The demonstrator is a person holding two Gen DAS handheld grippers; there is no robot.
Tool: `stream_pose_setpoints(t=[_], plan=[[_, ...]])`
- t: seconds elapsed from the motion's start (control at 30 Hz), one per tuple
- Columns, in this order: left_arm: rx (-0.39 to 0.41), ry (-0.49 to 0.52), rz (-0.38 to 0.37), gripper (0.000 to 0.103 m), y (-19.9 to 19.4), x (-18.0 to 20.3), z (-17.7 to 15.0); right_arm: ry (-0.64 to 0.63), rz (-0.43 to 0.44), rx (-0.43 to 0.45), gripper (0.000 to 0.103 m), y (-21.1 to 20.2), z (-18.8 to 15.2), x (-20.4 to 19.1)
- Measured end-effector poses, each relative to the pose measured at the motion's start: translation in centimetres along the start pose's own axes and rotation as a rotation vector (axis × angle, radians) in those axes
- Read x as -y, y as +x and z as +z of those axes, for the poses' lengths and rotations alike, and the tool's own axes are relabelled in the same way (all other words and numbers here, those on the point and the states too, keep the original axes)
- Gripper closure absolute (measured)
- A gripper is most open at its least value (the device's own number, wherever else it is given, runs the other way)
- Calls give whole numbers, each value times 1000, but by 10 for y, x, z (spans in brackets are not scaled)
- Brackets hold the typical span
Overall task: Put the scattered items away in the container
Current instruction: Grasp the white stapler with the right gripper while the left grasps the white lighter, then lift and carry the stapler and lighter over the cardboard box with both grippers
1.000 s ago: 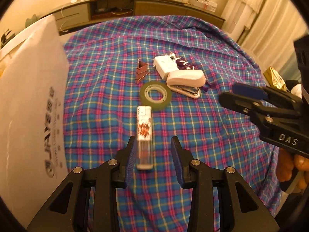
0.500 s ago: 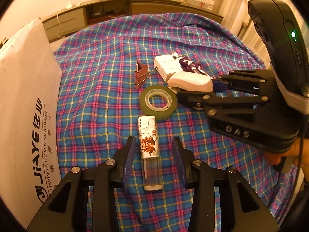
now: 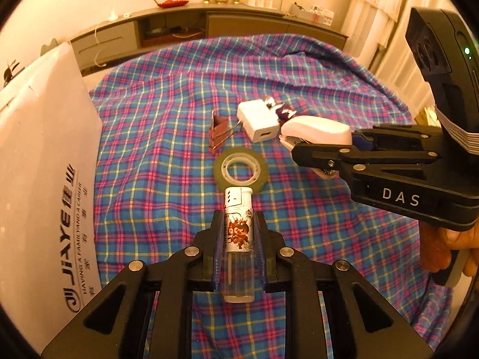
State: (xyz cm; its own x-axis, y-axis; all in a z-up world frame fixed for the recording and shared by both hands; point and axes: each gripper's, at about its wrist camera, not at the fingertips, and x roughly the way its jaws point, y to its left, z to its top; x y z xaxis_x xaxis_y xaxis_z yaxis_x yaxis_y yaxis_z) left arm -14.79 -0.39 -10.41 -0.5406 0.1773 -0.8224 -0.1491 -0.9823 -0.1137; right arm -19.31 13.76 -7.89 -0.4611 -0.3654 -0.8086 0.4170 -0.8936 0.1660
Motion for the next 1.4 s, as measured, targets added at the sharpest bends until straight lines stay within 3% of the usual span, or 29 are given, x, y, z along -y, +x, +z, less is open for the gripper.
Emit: stream_pose_setpoints(t=[0.97,1.4], plan=[[145,40,-100,83,-111,29,-13,207,31,158,75,-130,-59,-25],[184,41,-81,83,-139,21,-25,141,41,212,75,-155,-72,-61]])
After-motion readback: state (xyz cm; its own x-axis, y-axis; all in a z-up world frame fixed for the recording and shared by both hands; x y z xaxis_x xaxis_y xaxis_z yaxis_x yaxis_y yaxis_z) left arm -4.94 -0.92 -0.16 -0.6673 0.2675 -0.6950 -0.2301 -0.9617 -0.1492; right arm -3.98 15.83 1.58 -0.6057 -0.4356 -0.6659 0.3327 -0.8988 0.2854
